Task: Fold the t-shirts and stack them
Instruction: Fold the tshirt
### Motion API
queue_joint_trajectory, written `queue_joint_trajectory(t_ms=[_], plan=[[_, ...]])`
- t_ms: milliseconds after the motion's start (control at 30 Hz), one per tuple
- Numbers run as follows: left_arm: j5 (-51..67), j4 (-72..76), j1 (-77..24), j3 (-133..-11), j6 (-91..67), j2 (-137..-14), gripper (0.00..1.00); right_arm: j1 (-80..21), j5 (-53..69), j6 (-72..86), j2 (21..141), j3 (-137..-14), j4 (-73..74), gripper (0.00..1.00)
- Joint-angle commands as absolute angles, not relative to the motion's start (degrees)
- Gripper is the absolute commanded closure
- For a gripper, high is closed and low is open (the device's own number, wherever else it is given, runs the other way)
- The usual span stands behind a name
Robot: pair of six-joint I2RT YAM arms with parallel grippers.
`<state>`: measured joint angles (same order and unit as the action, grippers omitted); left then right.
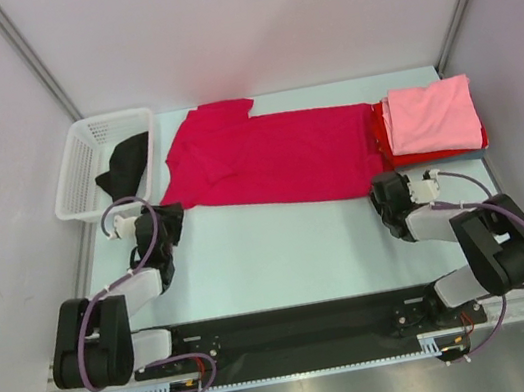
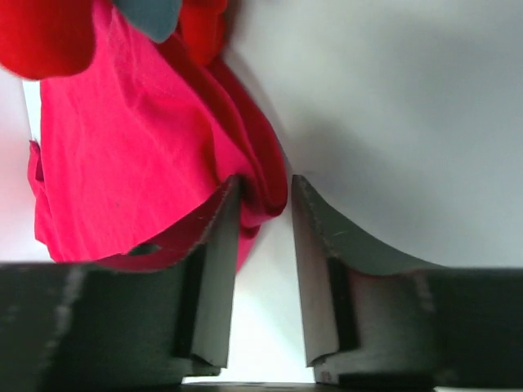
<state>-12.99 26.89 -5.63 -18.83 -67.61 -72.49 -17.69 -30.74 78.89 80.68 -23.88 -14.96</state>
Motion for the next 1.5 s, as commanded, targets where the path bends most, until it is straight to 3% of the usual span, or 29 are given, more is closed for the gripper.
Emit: queue_joint_trajectory(t_ms=[0,100,133,233,533,600,667,767,867,1100,1467], plan=[[-15.8,32.5,-5.7,-18.5,-69.2,-72.6,0.36,-16.7,-32.1,81.1,82.5,-24.9,-18.5,0.67],[-17.4,32.3,-5.8,-18.5,-68.5,-72.3,0.36,-15.2,-31.2,81.6,83.3,-24.8,-18.5,0.81],[-17.7,32.3,-5.8,-18.5,-68.4,-72.3,0.36,-14.2,-30.6,81.6,83.1,-24.6,-18.3,0.91],[-18.1,32.3,-5.8,-18.8,-67.6,-72.8,0.36,-12.5,-30.6,80.3,81.4,-24.2,-15.5,1.0],[-18.6,31.9,-5.7,-20.4,-65.8,-76.8,0.36,-3.3,-28.1,69.3,74.6,-24.0,-9.9,1.0],[-18.9,31.8,-5.7,-20.4,-65.4,-77.2,0.36,-2.6,-28.6,67.9,73.7,-23.7,-9.6,0.83],[-18.8,31.7,-5.8,-20.5,-65.1,-77.2,0.36,-2.5,-29.0,67.2,73.0,-23.8,-8.4,0.56],[-18.6,31.4,-5.7,-20.8,-64.8,-77.2,0.36,-2.5,-26.6,66.4,72.0,-22.9,-9.5,0.43],[-18.6,30.3,-5.8,-21.1,-64.6,-76.6,0.36,-2.6,-23.8,66.3,71.0,-21.6,-10.6,0.43],[-20.1,28.5,-5.6,-21.1,-64.3,-75.0,0.35,-7.2,-21.9,69.7,71.7,-21.5,-9.8,0.6],[-20.0,27.5,-4.3,-20.6,-63.8,-73.2,0.36,-9.1,-21.8,74.6,80.4,-21.4,-14.2,0.61]])
